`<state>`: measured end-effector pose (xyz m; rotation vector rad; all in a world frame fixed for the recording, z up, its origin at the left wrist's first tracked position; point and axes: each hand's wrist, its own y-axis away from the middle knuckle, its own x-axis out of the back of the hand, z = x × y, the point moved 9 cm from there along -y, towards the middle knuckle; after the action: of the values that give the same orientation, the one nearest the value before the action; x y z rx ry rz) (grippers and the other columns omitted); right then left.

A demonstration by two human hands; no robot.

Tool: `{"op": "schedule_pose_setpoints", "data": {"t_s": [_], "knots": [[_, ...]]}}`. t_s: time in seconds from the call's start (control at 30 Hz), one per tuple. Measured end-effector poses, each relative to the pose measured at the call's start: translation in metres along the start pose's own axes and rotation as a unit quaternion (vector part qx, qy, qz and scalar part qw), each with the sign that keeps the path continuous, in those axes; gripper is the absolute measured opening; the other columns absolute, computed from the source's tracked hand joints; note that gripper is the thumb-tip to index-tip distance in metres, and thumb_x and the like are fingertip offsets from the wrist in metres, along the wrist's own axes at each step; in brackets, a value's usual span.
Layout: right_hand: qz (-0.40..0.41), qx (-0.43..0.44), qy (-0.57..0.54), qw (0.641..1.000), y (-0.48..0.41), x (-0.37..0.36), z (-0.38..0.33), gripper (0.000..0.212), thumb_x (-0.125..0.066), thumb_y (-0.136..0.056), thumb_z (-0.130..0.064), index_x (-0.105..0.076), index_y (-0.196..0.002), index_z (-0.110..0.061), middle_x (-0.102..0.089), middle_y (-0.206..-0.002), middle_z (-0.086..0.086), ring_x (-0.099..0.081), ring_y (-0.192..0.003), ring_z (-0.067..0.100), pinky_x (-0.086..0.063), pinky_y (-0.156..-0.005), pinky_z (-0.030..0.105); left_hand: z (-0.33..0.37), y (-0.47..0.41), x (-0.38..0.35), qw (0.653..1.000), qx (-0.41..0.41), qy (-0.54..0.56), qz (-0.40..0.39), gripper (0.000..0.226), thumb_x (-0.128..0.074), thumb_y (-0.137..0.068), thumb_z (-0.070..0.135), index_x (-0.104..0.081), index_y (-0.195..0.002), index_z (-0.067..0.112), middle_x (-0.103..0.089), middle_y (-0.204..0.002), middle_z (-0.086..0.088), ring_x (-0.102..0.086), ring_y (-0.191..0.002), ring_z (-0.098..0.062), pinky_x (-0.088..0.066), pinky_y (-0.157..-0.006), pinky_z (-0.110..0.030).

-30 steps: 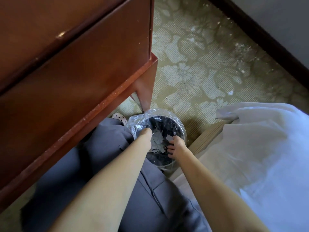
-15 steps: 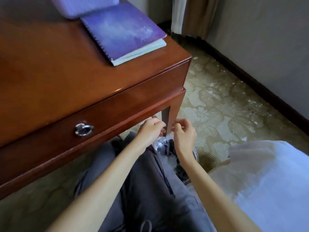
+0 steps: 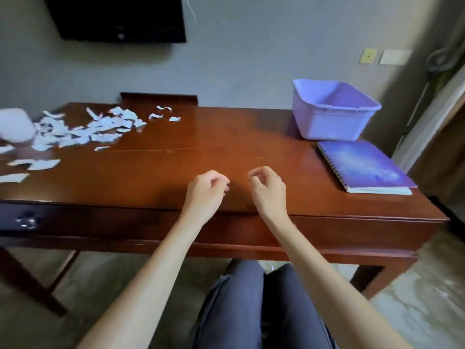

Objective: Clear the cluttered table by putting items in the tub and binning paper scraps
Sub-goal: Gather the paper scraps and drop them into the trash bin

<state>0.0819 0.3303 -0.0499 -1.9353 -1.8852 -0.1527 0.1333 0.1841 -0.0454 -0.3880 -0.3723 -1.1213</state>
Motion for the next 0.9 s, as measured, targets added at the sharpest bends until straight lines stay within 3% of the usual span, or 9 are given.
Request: {"op": "schedule_pose_setpoints", "data": {"t_s": [0.2, 0.37, 0.5, 0.67, 0.83, 0.9], "knots": [[-0.134, 0.019, 0.039, 0.990, -0.027, -0.119, -0.053, 0.025, -0.044, -0.092, -0.012, -0.064, -0.105, -0.006, -0.064, -0.107, 0.008, -0.057, -0.094, 0.019, -0.044, -0.081, 0.029, -0.050, -0.041, 0.117, 0.991, 0.052, -0.071, 0.099, 0.029, -0.040, -0.097, 0.020, -0.064, -0.110, 0.012, -0.066, -0.113, -0.004, -0.060, -0.107, -0.019, -0.050, -0.092, -0.031], [-0.177, 0.013, 0.043, 0.983, -0.078, -0.197, -0.065, 0.024, -0.045, -0.097, -0.017, -0.060, -0.113, -0.008, -0.061, -0.120, 0.009, -0.053, -0.098, 0.014, -0.045, -0.082, 0.023, -0.087, -0.099, 0.176, 0.975, 0.085, -0.148, 0.139, 0.029, -0.040, -0.099, 0.019, -0.059, -0.119, 0.009, -0.060, -0.124, -0.007, -0.055, -0.116, -0.022, -0.047, -0.093, -0.031], [-0.176, -0.002, 0.055, 0.983, -0.149, -0.242, -0.062, 0.028, -0.045, -0.097, -0.023, -0.055, -0.121, -0.012, -0.051, -0.135, 0.007, -0.052, -0.118, 0.021, -0.044, -0.096, 0.028, -0.104, -0.164, 0.193, 0.966, 0.090, -0.190, 0.148, 0.030, -0.043, -0.098, 0.018, -0.055, -0.123, 0.009, -0.057, -0.128, -0.008, -0.053, -0.119, -0.021, -0.046, -0.094, -0.028], [-0.175, 0.005, 0.063, 0.982, -0.257, -0.298, -0.051, 0.035, -0.044, -0.098, -0.028, -0.050, -0.129, -0.014, -0.044, -0.143, 0.006, -0.046, -0.127, 0.024, -0.040, -0.108, 0.037, -0.114, -0.276, 0.192, 0.955, 0.075, -0.238, 0.163, 0.036, -0.044, -0.097, 0.018, -0.048, -0.132, 0.011, -0.045, -0.139, -0.010, -0.043, -0.130, -0.025, -0.043, -0.102, -0.035], [-0.239, -0.007, 0.060, 0.969, -0.341, -0.363, -0.042, 0.044, -0.039, -0.099, -0.033, -0.038, -0.141, -0.019, -0.031, -0.153, 0.002, -0.032, -0.140, 0.024, -0.029, -0.116, 0.041, -0.138, -0.373, 0.200, 0.936, 0.113, -0.287, 0.172, 0.043, -0.044, -0.097, 0.021, -0.040, -0.140, 0.016, -0.034, -0.149, -0.009, -0.029, -0.139, -0.026, -0.040, -0.106, -0.038], [-0.264, -0.014, 0.057, 0.963, -0.363, -0.389, -0.044, 0.047, -0.036, -0.100, -0.036, -0.033, -0.144, -0.022, -0.026, -0.156, 0.001, -0.025, -0.144, 0.024, -0.024, -0.118, 0.045, -0.152, -0.400, 0.206, 0.927, 0.138, -0.313, 0.150, 0.047, -0.041, -0.099, 0.023, -0.032, -0.145, 0.017, -0.024, -0.155, -0.010, -0.017, -0.146, -0.028, -0.032, -0.113, -0.041]]}}
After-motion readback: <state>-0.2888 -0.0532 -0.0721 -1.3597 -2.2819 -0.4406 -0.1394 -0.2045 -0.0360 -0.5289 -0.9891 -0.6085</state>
